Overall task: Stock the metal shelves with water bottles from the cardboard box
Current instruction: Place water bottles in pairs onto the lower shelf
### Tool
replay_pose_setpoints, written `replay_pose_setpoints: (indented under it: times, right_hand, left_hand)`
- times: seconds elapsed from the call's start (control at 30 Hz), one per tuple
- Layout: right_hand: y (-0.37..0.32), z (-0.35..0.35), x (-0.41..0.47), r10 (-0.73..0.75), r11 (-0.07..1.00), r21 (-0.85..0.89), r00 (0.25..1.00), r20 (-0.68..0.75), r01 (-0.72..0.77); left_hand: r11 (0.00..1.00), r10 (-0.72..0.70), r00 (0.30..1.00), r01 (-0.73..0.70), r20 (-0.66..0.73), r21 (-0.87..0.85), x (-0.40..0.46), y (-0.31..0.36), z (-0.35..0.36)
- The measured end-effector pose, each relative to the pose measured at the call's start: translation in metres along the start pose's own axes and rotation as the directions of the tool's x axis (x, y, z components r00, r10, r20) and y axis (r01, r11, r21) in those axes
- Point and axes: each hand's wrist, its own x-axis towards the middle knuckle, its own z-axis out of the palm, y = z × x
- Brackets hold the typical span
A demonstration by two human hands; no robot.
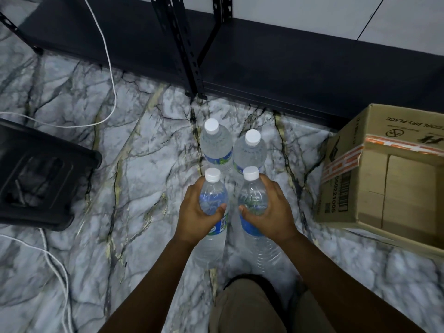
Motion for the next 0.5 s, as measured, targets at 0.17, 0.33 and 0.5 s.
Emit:
replay_pose_setpoints:
  times: [0.17,0.33,0.5]
  right_hand:
    - [-0.021,-0.041,-0.003,0.037,0.995,0.091,0.999,0.000,-0.037]
    - [-0.047,-0.078,-0.003,0.059,0.989,0.133,0.998,0.005,-0.059]
    - [-0.070,-0.112,0.000,0.102,0.977,0.186,0.995,0.015,-0.103]
  left_hand:
    - [0.999,-0.034,0.999,0.033,-0.011,-0.014,-0.012,0.041,0.001]
    - [0.998,-0.057,0.998,0.056,-0.023,-0.037,-0.013,0.094,-0.001]
    - [0.997,-0.051,0.998,0.049,-0.037,-0.052,-0.010,0.139,-0.005]
